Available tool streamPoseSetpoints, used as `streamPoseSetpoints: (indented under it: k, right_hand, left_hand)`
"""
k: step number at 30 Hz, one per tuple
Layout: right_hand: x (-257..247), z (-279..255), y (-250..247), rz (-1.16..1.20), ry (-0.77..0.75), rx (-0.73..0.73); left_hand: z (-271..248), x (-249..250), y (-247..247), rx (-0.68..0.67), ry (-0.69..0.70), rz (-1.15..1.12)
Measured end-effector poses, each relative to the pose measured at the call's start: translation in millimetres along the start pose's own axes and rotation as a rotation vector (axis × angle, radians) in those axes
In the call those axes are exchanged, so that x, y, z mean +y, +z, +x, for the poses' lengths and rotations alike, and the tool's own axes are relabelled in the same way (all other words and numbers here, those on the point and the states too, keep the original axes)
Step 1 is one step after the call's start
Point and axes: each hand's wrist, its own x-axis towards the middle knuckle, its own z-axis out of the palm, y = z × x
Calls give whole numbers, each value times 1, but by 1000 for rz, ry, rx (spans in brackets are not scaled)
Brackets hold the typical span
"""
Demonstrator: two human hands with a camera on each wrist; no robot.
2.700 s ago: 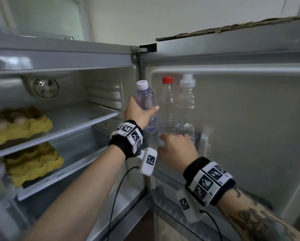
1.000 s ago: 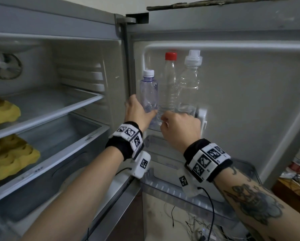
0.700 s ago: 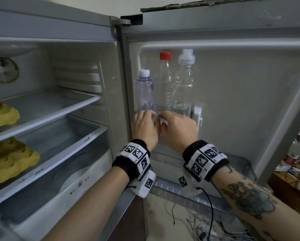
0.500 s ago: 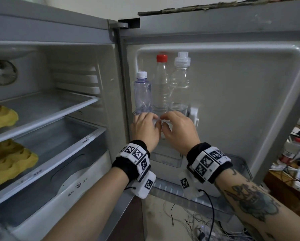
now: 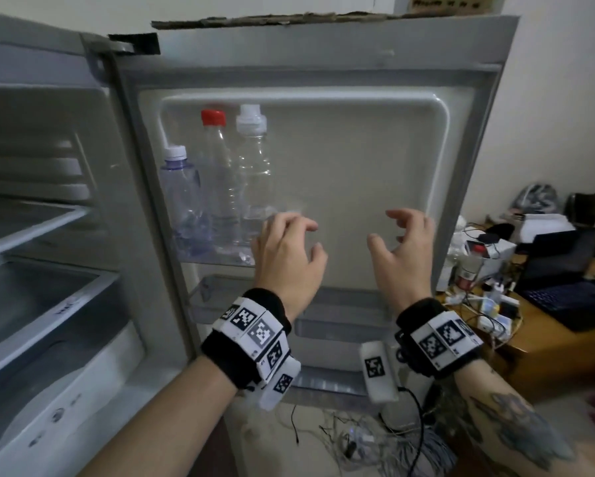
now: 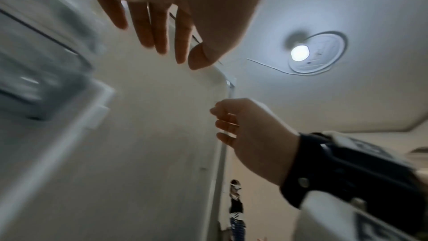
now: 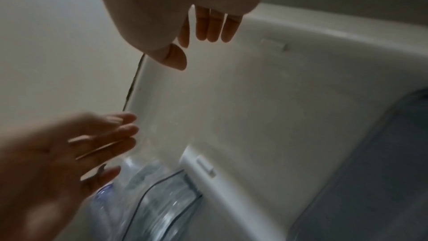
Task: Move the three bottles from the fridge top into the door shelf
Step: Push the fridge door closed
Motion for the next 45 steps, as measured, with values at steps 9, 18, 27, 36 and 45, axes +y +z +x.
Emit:
streamPoseSetpoints:
  k: [9,18,27,36,45]
  right_hand:
    - [57,31,-50,1,280,131]
    - [100,53,-51,216,528,57]
    - [125,61,-46,343,625,-147]
    - [128,48,-47,407,565,-164]
    - [86,-19,-76,402,492,-94]
  left_hand:
    - [7,71,79,-352,-104,-195]
    - [10,99,117,-430,-151,-220]
    - [3,99,136,-407,-187,-225]
    - [-15,103,133,-347,-203,-255]
    - [-70,111,80,-311,-197,-289]
